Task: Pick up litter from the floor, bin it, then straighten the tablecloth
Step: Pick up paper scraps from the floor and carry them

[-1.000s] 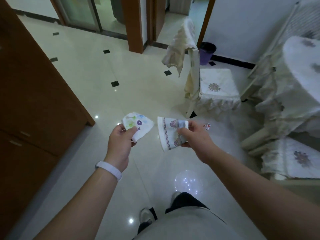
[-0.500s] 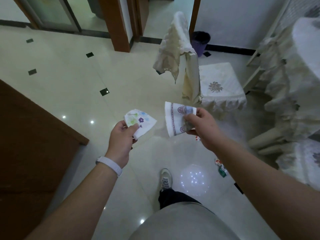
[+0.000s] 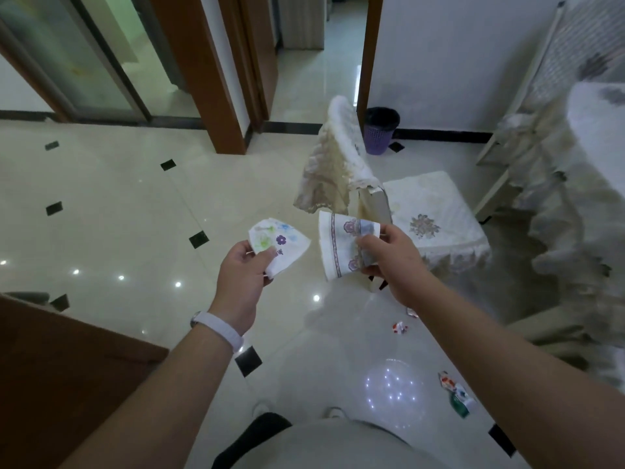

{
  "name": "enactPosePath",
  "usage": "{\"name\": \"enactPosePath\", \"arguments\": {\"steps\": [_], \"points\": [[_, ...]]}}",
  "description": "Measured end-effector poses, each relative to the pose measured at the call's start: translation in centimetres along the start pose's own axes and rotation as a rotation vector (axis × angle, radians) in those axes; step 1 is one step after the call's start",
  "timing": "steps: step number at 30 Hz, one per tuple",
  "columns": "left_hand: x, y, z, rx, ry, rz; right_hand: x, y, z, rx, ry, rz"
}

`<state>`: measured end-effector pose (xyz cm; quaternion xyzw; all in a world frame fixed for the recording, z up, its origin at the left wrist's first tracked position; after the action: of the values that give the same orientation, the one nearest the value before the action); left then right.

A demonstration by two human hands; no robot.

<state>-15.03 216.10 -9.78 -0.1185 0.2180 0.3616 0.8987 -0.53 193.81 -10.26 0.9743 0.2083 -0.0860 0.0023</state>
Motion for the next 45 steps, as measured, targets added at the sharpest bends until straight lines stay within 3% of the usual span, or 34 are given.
{"name": "enactPosePath", "arguments": {"steps": [9,19,27,38,45], "points": [[14.0,0.7,5.1,-0.018,0.030,-0.067,11.7,-4.4,0.1,-0.043,-0.027,0.093],[31.2,3.3,14.9,-0.014,0.075,-0.192,26.8,-13.9,-4.6,-0.071,0.013,0.200],[39.4,3.4,20.1,0.009,0.071,-0.236,34.0,-17.8,-5.6,-0.124,-0.015,0.230],[53.1,0.8,25.2,0.036,0.084,-0.164,50.8,-20.3,-4.5,-0.036,-0.034,0.200],[62.6,-5.0,31.0,0.087,0.086,-0.131,63.0,-19.3,-7.2,-0.003,-0.050,0.184]]}}
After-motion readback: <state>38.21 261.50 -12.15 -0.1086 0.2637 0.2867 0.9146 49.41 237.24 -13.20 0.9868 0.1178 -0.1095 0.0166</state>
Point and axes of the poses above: each hand's wrist, its own x-axis towards the middle knuckle, its own y-axis out of the back of the hand, z = x × y, the point moved 10 cm from there along x, towards the middle knuckle, and after that the axes turned 11 degrees about y, right-handed, at the moved point
